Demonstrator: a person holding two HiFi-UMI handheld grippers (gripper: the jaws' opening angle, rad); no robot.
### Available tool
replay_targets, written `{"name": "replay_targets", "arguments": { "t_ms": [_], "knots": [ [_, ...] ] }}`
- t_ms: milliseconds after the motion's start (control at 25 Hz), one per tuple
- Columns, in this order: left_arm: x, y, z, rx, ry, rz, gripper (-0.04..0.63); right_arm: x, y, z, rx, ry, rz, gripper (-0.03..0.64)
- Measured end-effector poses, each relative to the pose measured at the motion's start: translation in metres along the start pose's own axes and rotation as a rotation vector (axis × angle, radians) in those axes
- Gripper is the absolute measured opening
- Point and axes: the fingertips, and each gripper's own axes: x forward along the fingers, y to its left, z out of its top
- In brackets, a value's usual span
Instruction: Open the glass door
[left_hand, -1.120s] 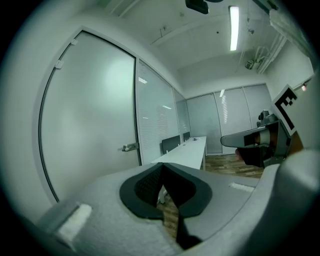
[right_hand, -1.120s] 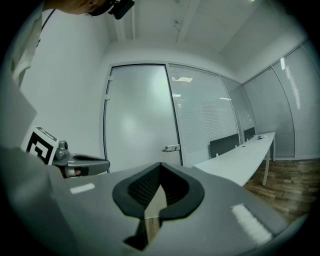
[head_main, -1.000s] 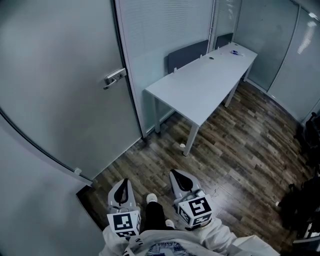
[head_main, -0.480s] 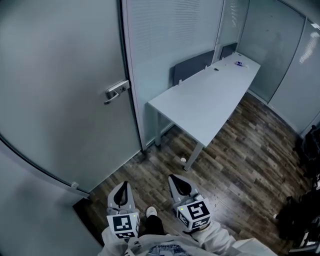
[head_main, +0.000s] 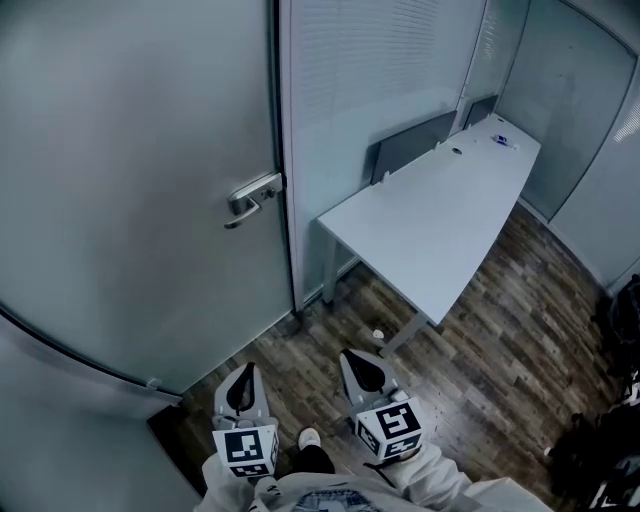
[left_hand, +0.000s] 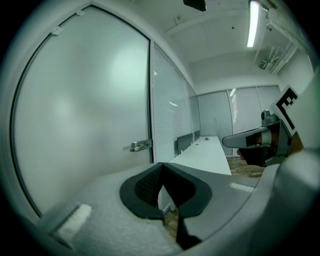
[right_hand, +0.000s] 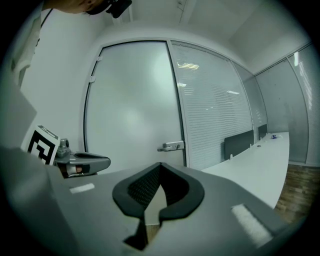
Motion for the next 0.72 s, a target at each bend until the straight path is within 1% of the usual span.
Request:
{"name": "replay_targets", "arguments": {
  "t_ms": [80,240,440,600,720],
  "knots": [
    [0.012,0.012,0.000,-0.001,0.004,0.004,0.005,0.019,0.000,0.004,-0.005,0.000,0.003,0.005],
    [0.037,0.030,0.008,0.008,-0.013,-0.007,0.005,0.051,-0.002,0.015,-0.013,-0.014,0.003,0.005],
    [0.056,0.042,0.013,0.000,-0.022,-0.005,0.005,0.073,-0.007,0.019,-0.005,-0.007,0.002,0.005],
    [0.066,0.049,0.017,-0.004,-0.024,0.008,0.005,0.087,-0.014,0.024,-0.004,-0.008,0.006,0.005],
    [0.074,0.056,0.017,-0.007,-0.023,0.040,0.005,0.104,-0.017,0.023,-0.003,0.002,0.034,0.005]
  ]
}}
